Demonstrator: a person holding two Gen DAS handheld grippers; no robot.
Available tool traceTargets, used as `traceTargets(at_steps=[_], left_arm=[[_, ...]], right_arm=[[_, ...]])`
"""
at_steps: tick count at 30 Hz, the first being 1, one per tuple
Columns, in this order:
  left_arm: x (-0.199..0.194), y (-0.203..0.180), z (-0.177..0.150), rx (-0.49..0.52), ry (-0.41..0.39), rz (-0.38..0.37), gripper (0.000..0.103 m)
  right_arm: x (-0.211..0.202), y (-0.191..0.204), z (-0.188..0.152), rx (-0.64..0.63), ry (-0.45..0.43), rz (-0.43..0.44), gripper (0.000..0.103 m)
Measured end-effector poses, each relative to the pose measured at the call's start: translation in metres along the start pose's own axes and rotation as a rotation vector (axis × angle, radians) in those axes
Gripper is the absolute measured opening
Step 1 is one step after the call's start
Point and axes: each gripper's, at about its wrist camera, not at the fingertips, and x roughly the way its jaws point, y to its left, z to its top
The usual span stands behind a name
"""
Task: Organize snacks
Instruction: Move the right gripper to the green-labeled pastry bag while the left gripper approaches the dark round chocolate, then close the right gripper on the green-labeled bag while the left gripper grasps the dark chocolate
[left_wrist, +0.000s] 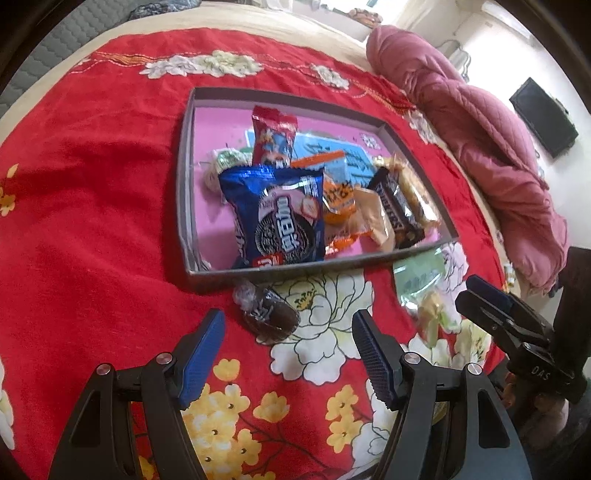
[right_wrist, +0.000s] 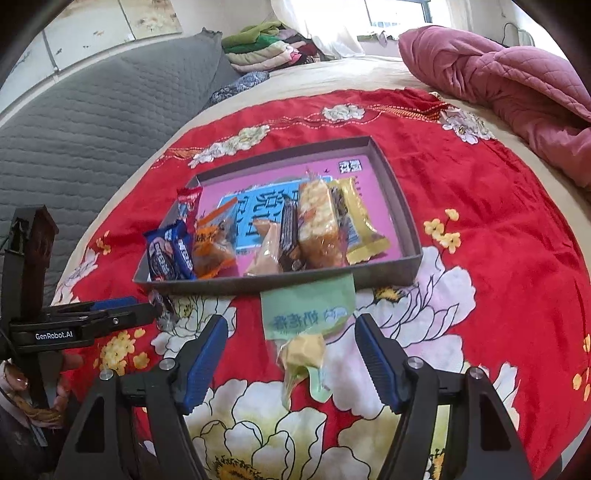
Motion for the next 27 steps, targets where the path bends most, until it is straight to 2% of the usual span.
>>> traceTargets(at_steps=[9, 16, 24, 27], left_arm=[[0.019, 0.003, -0.003, 0.006, 0.029, 0.033, 0.073], [0.026, 0.002, -0.002, 0.008, 0.016, 0.042, 0.073], [0.030, -0.001, 0.000, 0.014, 0.000, 0.053, 0.073], [0.031, -0.001, 0.000, 0.008, 0.000, 0.050, 0.073]], right_arm=[[0.017, 0.003, -0.011, -0.020, 0.057, -0.016, 0.072], [0.036, 0.006, -0.020, -0.042, 0.099, -0.035, 0.072], [0.045, 0.013, -0.024, -0.091, 0.095, -0.063, 0.072], [0.046, 0.010, -0.023, -0.082, 0.088, -0.064, 0.068]])
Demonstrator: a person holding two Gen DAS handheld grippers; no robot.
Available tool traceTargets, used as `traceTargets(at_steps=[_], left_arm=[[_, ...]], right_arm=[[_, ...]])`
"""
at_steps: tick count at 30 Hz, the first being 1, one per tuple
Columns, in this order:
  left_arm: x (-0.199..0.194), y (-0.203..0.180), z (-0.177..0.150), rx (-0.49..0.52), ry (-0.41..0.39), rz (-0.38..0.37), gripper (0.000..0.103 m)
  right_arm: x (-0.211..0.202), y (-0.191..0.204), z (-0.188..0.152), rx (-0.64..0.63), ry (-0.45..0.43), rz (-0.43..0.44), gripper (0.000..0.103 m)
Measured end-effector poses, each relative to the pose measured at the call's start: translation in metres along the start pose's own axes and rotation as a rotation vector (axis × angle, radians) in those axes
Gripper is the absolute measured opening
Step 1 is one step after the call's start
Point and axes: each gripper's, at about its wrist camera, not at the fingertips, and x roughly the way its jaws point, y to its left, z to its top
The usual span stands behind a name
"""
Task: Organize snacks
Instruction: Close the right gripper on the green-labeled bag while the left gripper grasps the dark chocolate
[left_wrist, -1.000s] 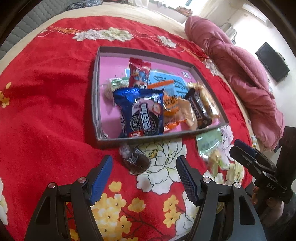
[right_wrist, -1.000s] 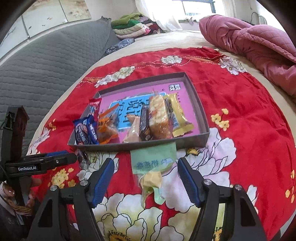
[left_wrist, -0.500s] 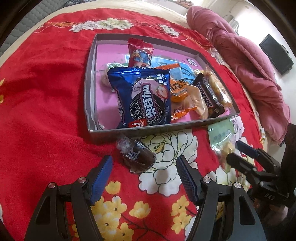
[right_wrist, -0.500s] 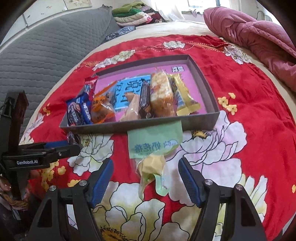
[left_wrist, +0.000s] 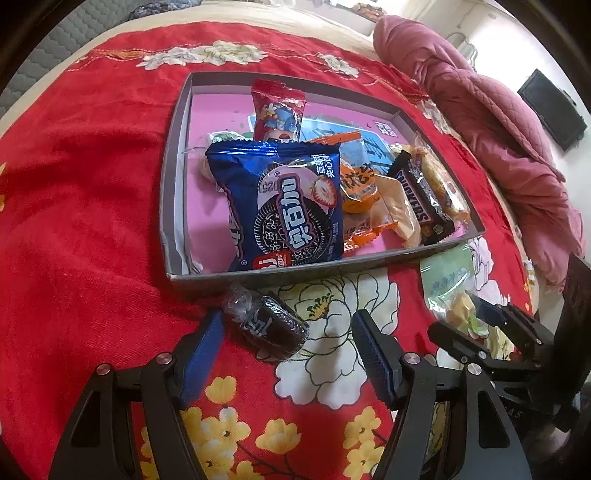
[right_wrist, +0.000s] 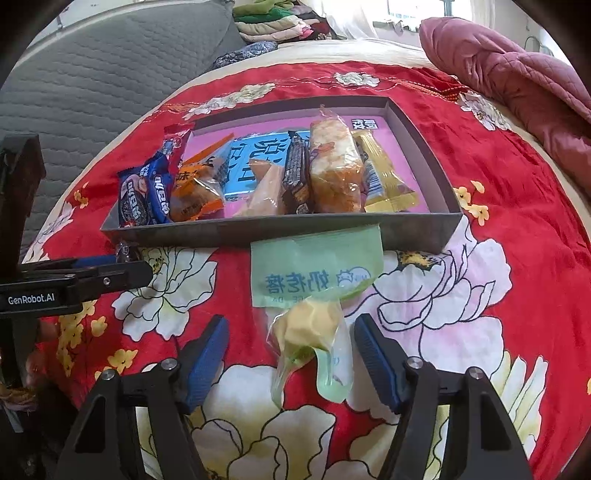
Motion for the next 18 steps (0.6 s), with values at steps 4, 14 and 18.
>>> traceTargets(at_steps=[4, 14, 18], left_arm=[[0.000, 0.000, 0.000, 0.007, 0.001, 0.006, 0.073], [0.005, -0.008, -0.001, 0.051, 0.020, 0.037, 0.057], [0.007, -0.010, -0.002, 0.070, 0.023, 0.061, 0.045]], right_arm=[[0.001, -0.002, 0.001, 0.003, -0.001, -0.009, 0.062], [0.003, -0.002, 0.001, -0.015, 0.000, -0.017, 0.047], [0.003, 0.002, 0.000, -0.038, 0.004, -0.006, 0.044]])
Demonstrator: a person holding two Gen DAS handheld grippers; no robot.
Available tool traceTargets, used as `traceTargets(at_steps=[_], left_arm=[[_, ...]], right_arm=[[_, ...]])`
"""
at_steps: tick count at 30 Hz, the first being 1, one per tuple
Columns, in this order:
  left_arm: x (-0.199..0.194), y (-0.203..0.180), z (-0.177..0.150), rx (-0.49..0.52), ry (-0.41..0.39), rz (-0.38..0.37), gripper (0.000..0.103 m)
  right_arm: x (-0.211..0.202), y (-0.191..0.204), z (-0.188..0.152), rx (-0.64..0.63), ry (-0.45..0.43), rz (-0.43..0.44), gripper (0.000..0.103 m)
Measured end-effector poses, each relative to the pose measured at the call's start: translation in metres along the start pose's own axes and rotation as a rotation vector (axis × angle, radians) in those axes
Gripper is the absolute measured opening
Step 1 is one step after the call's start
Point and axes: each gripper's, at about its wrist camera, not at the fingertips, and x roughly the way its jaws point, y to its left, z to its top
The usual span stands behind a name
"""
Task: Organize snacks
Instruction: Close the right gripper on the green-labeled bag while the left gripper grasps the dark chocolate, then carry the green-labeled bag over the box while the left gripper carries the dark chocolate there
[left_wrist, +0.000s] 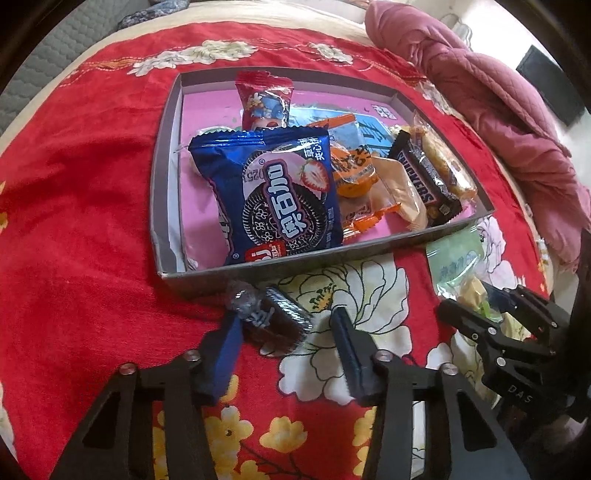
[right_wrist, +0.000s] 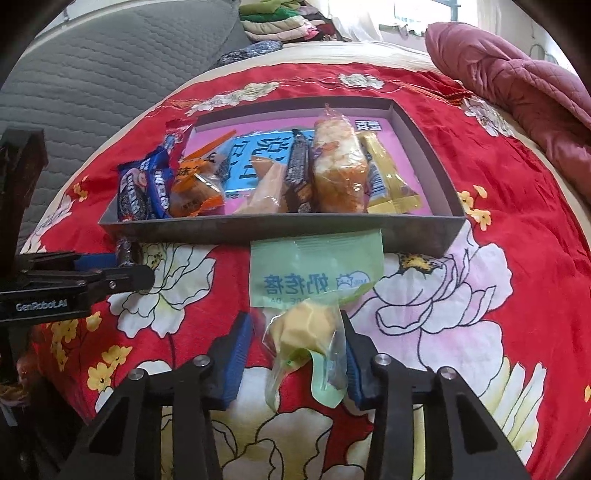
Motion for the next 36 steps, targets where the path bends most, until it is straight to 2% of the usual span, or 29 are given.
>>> traceTargets(at_steps=[3, 22, 36], left_arm=[[0.000, 0.001, 0.001, -0.003, 0.001, 0.000, 0.038], [-0.001, -0.015, -0.003, 0.040, 0.013, -0.076, 0.038], [-0.008, -0.031, -0.003, 0.068, 0.000, -0.111, 0.038]], right_arm=[[0.000, 0.001, 0.000, -0.005, 0.002, 0.006, 0.043], [-0.003, -0.006, -0.003, 0.030, 0.012, 0.053, 0.038], [-0.023, -0.015, -0.003, 0.084, 0.002, 0.090, 0.037]])
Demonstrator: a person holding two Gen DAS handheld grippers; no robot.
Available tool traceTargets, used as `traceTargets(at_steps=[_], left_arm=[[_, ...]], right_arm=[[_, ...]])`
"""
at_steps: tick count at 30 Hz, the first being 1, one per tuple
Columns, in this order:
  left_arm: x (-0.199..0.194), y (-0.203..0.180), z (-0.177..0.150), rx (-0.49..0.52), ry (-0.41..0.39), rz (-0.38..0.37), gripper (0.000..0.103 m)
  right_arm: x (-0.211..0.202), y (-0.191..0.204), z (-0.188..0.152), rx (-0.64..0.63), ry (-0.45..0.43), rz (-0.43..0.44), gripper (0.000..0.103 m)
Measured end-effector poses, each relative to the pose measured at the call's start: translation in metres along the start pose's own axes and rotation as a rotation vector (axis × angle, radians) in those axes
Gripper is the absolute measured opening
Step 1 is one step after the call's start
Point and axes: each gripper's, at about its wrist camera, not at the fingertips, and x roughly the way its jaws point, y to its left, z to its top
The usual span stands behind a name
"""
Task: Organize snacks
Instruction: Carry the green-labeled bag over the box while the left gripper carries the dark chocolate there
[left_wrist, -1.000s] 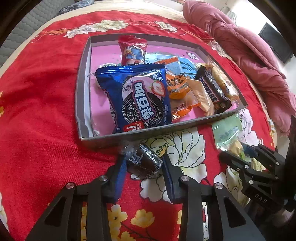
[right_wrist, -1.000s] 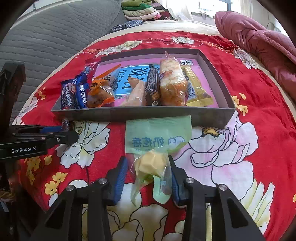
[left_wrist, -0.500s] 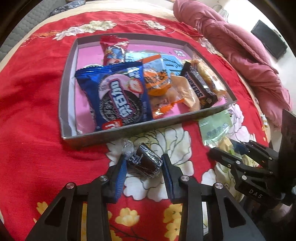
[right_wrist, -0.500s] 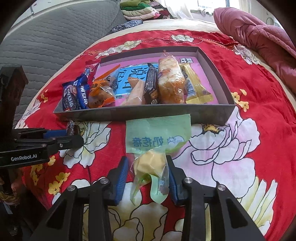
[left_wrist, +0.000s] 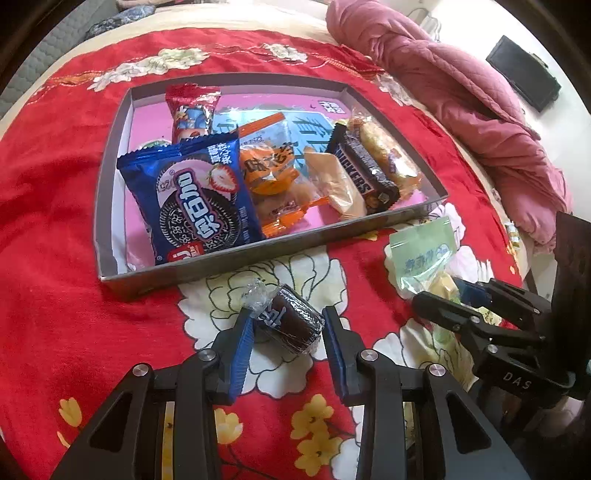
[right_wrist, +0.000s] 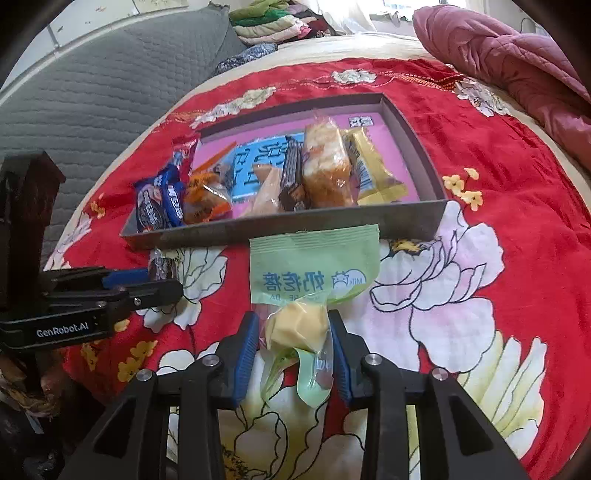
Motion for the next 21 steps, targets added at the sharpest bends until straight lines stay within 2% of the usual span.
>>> traceTargets(at_steps=[21], left_arm=[[-0.027, -0.018, 0.004, 0.009, -0.083, -0.014, 0.038]], right_arm=[[-0.033, 0.005, 0.004, -0.014, -0.106, 0.018, 0.037]])
